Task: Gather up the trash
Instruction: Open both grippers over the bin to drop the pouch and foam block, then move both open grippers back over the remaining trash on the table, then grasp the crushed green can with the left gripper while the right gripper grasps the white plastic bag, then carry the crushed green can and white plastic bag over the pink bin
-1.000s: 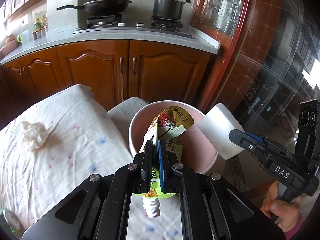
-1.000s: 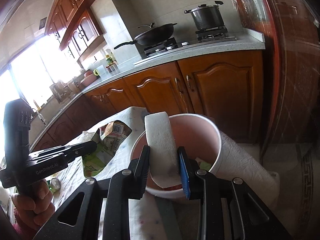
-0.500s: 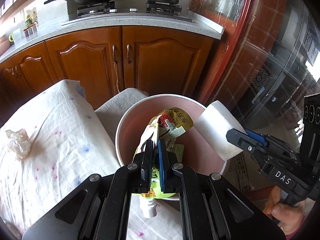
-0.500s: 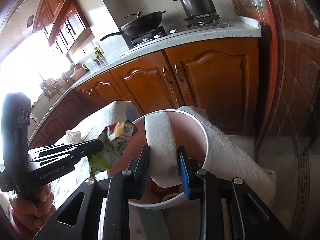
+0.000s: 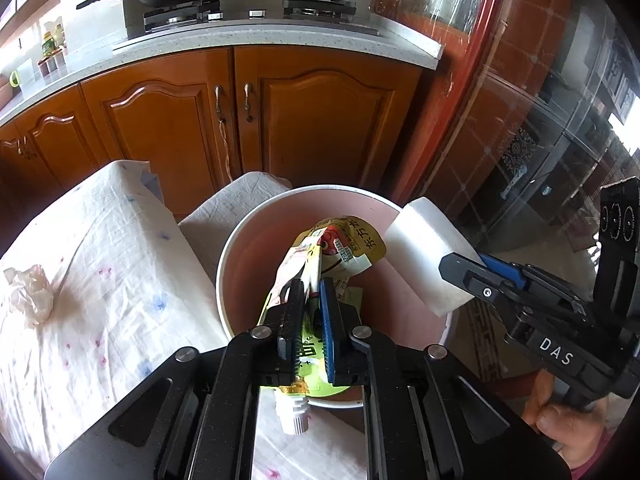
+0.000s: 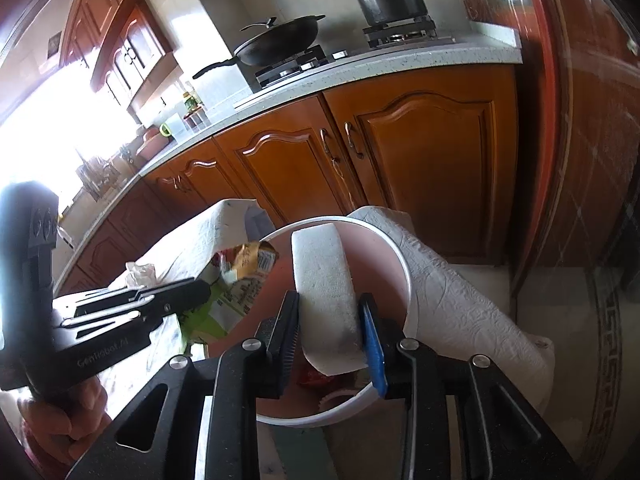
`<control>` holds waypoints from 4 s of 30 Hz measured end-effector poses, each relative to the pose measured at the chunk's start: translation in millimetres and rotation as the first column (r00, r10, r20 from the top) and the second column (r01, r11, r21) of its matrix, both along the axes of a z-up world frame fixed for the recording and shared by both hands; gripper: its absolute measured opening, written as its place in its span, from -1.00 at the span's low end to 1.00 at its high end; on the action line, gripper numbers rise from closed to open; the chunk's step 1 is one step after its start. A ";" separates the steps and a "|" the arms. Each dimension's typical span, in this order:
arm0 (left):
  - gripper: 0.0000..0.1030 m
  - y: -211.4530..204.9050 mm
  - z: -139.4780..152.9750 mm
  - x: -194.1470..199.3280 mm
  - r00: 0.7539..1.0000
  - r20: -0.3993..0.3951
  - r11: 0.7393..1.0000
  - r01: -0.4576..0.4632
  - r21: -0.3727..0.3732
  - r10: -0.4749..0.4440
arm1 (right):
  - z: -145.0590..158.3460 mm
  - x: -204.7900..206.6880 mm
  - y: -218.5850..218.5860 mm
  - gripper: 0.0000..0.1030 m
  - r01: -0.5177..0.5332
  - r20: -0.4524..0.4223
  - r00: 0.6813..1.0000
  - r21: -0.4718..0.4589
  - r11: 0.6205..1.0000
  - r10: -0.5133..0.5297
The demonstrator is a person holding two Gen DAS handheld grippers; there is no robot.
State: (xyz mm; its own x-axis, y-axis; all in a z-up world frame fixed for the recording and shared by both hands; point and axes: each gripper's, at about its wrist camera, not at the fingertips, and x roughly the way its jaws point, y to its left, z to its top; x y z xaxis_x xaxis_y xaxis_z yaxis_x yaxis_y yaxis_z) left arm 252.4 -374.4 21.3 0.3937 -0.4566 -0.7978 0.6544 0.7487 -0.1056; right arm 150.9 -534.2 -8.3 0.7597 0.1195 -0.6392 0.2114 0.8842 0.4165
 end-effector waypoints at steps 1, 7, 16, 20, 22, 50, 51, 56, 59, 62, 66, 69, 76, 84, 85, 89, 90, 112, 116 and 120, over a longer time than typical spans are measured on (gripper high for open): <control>-0.71 1.1 0.1 0.1 1.000 -0.005 1.000 0.002 -0.004 -0.002 | -0.4 -0.4 -1.0 -0.35 0.004 0.000 1.000 0.004 1.000 -0.004; -0.30 6.8 1.5 0.6 1.000 -0.004 1.000 -0.023 -0.013 0.023 | -2.1 -1.1 -3.6 -0.09 0.005 0.007 1.000 0.029 1.000 -0.006; -0.30 23.3 -0.1 -0.3 0.998 -0.021 0.998 -0.055 -0.029 0.055 | 0.1 -3.8 -0.8 -0.08 0.010 0.015 1.000 0.037 0.999 -0.010; -0.18 36.6 -0.3 -1.8 0.996 -0.031 0.996 -0.082 -0.043 0.080 | 2.0 -5.7 5.9 0.06 -0.001 0.021 1.000 0.035 0.999 0.001; -0.11 45.4 0.0 -3.2 0.995 -0.035 0.994 -0.095 -0.055 0.093 | 3.0 -8.0 9.2 0.13 -0.004 0.026 1.000 0.036 0.999 0.003; 0.48 231.6 -5.5 -65.9 0.916 -0.005 0.903 -0.395 -0.170 0.400 | 17.4 -33.5 117.1 0.92 -0.138 0.141 0.981 0.014 0.990 0.135; 0.48 239.4 -7.1 -67.4 0.910 -0.007 0.896 -0.409 -0.171 0.414 | 16.4 -33.6 121.1 0.92 -0.144 0.140 0.980 0.014 0.989 0.141; 0.49 272.6 -11.7 -72.4 0.880 -0.010 0.866 -0.470 -0.172 0.476 | 9.3 -27.3 140.4 0.93 -0.186 0.126 0.975 0.023 0.982 0.182; 0.49 293.5 -13.7 -74.4 0.861 -0.014 0.846 -0.503 -0.177 0.509 | 8.8 -24.8 151.0 0.93 -0.208 0.125 0.971 0.019 0.978 0.204; 0.48 312.2 -15.3 -76.1 0.843 -0.014 0.829 -0.531 -0.176 0.537 | 9.2 -19.9 161.6 0.93 -0.230 0.123 0.966 0.015 0.973 0.227; 0.48 333.3 -16.2 -78.4 0.824 -0.015 0.809 -0.560 -0.177 0.567 | 7.8 -12.9 174.0 0.93 -0.254 0.116 0.961 0.012 0.967 0.251; 0.49 348.3 -17.9 -80.5 0.812 -0.022 0.796 -0.577 -0.182 0.583 | 8.3 -7.4 185.0 0.93 -0.277 0.112 0.955 0.005 0.961 0.275; 0.49 380.7 -20.1 -83.3 0.776 -0.032 0.758 -0.624 -0.188 0.630 | 7.5 11.7 213.6 0.93 -0.339 0.100 0.936 -0.014 0.941 0.339; 0.48 426.2 -13.5 -83.2 0.706 0.002 0.692 -0.693 -0.200 0.708 | 9.8 45.9 238.9 0.93 -0.389 0.093 0.916 -0.041 0.920 0.391; 0.49 433.6 -13.6 -82.2 0.689 0.012 0.678 -0.709 -0.197 0.724 | 10.1 50.7 241.0 0.93 -0.391 0.091 0.915 -0.044 0.920 0.393; 0.49 459.7 -21.2 -73.8 0.653 -0.008 0.641 -0.747 -0.178 0.758 | 9.4 73.0 249.6 0.92 -0.404 0.083 0.910 -0.047 0.913 0.407; 0.48 465.6 -24.7 -70.9 0.645 -0.012 0.634 -0.755 -0.167 0.764 | 8.8 79.4 251.5 0.93 -0.406 0.081 0.909 -0.047 0.913 0.409; -0.71 455.8 -57.4 -46.5 0.687 -0.003 0.685 -0.726 -0.058 0.727 | -36.1 216.4 297.6 -0.11 -0.421 -0.035 0.907 -0.132 0.897 0.420; -0.74 449.4 -53.3 -46.2 0.700 0.004 0.699 -0.712 -0.068 0.714 | -28.6 203.6 298.2 -0.62 -0.421 -0.016 0.906 -0.163 0.892 0.424; -0.75 437.8 -43.8 -48.1 0.727 0.002 0.722 -0.683 -0.108 0.687 | -14.5 170.9 294.1 -0.66 -0.438 0.017 0.894 -0.173 0.882 0.447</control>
